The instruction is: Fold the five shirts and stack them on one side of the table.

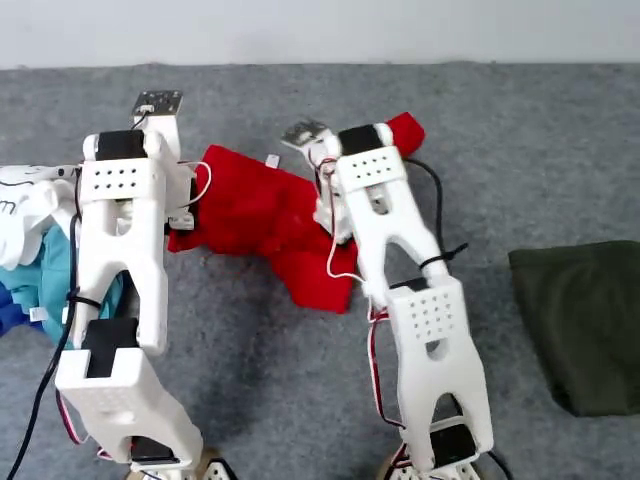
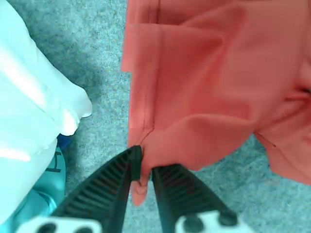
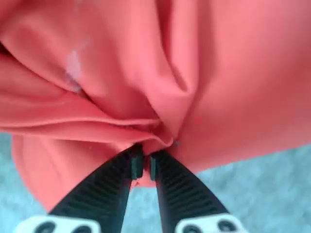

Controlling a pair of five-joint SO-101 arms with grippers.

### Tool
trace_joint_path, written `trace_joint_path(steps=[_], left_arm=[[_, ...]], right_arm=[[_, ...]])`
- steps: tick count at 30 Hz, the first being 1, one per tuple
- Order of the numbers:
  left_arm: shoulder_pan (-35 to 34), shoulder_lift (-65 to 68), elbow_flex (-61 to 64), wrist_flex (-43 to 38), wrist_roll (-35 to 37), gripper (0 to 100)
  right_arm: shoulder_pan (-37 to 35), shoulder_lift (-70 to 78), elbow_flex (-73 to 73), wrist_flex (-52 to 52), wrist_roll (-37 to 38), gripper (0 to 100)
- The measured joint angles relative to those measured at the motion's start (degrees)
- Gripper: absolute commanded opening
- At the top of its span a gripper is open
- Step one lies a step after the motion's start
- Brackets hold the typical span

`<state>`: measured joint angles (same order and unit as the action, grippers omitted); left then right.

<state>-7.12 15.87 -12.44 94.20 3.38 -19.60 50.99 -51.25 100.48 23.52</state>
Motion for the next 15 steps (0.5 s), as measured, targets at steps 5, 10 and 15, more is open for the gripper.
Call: trace_joint_path(steps=[5,10,15], left_arm=[[0.0,0.0,0.0,0.0,0.0,1],[0.0,0.0,0.0,0.0,0.0,1],[0.0,0.0,0.26,0.0,0.0,1]], right_arm=[[2.9,-6.33,8.0,0.0,0.0,8.3],[3.25,-9.32,8.7,0.0,-2.99,23.4],[-0.26,-13.27,8.79,0.0,-5.89,20.6]])
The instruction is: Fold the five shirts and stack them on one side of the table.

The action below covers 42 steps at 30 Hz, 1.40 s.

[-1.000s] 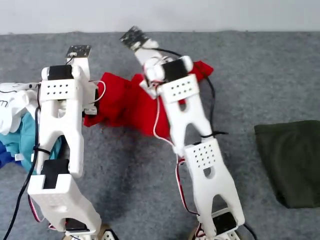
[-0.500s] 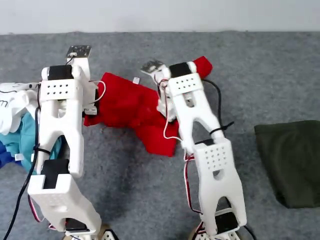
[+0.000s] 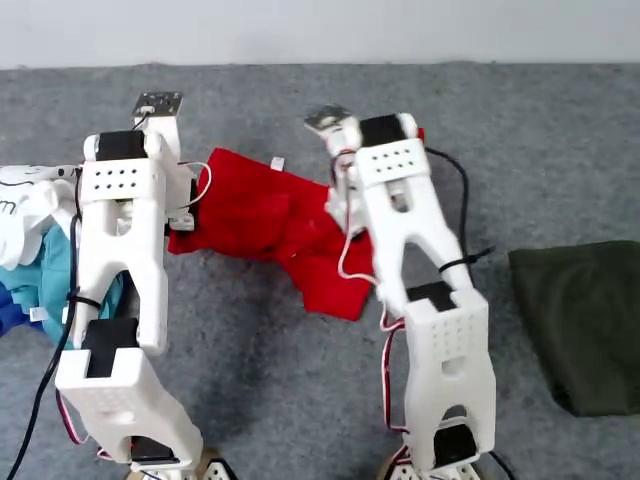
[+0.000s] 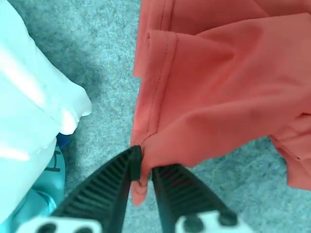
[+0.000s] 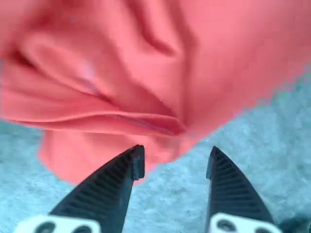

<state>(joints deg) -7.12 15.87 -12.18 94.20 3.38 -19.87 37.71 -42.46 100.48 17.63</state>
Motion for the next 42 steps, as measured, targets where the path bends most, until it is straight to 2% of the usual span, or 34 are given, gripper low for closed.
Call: trace_joint_path(steps=[4,12,18,23,32,36,42], left_arm=[[0.0,0.0,0.0,0.0,0.0,1],[0.0,0.0,0.0,0.0,0.0,1],[0.0,0.0,0.0,0.0,0.0,1],[0.0,0.0,0.0,0.0,0.0,1],[0.0,0.0,0.18,0.0,0.0,1],[-0.09,0.0,0.18,0.0,0.0,1],[-0.35,0.0,0.18,3.96,-0.53,1]], right_arm=[[-3.69,-1.67,0.0,0.0,-0.26,20.6],[-3.96,0.62,0.0,0.0,-0.26,20.3],[-3.96,2.64,0.0,-0.26,1.58,6.9],[-2.81,2.73,0.0,-0.26,3.69,0.9],[-0.18,2.55,-0.18,-0.26,4.04,1.1],[0.53,-1.49,-2.55,0.0,4.31,1.1],[2.46,-15.12,-1.93,0.09,4.31,1.1]])
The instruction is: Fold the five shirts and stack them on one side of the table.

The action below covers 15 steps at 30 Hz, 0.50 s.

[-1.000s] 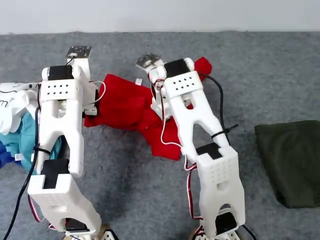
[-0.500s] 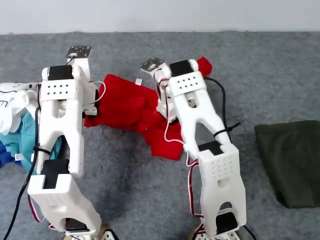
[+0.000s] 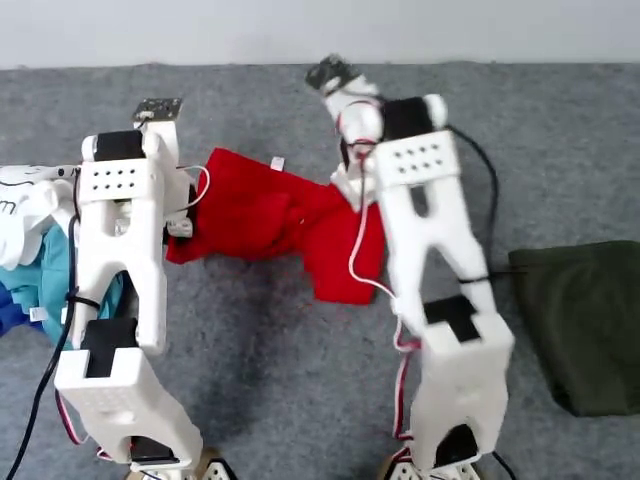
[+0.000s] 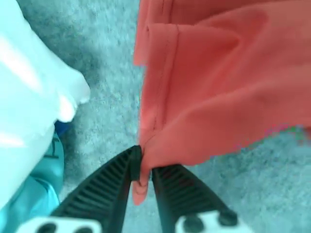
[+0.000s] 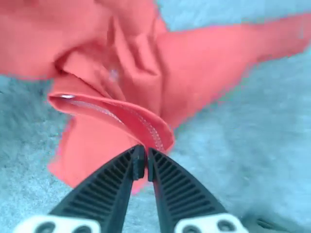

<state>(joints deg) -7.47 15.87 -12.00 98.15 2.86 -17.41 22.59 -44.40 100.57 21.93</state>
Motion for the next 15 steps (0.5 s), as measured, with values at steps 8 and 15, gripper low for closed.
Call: trace_joint_path(steps=[8,15], left_arm=[[-1.85,-6.42,5.54,1.05,-8.44,1],[-1.85,-22.15,15.74,1.05,-21.45,1]], right_arm=[[0.18,-25.76,7.74,0.0,0.0,1.1],[6.68,-47.91,19.43,0.09,0.0,1.1]])
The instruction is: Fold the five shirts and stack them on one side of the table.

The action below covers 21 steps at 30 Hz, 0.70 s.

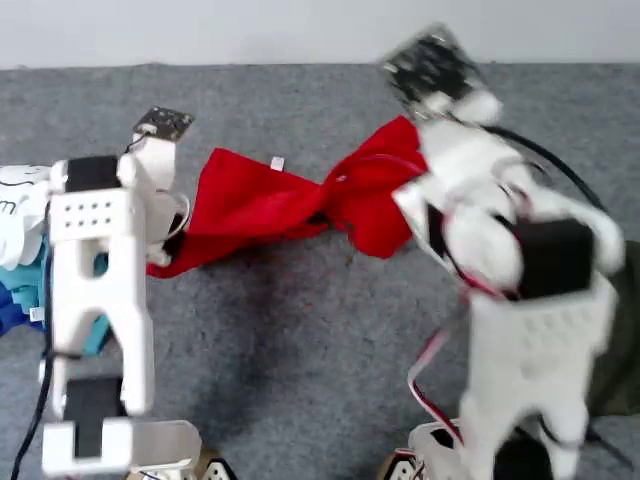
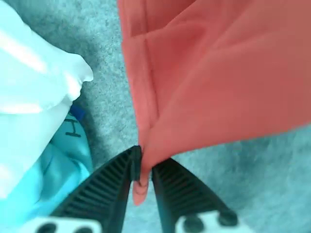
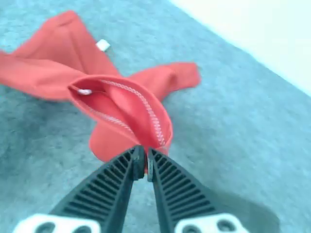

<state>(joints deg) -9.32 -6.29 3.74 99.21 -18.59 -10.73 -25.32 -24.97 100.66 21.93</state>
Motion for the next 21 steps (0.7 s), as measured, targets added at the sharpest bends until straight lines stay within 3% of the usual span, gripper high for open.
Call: trace_joint_path(steps=[7,15,21], left_arm=[[-0.09,-21.45,10.29,0.18,-14.77,1],[0.0,-42.55,17.85,0.44,-21.1,1],[0.0,-48.0,27.69,0.44,-22.15,1]], right_arm=[[5.45,-20.48,4.4,0.0,0.0,1.1],[5.98,-29.01,15.74,0.0,0.0,1.9],[6.07,-22.51,40.44,-6.33,0.0,23.6]])
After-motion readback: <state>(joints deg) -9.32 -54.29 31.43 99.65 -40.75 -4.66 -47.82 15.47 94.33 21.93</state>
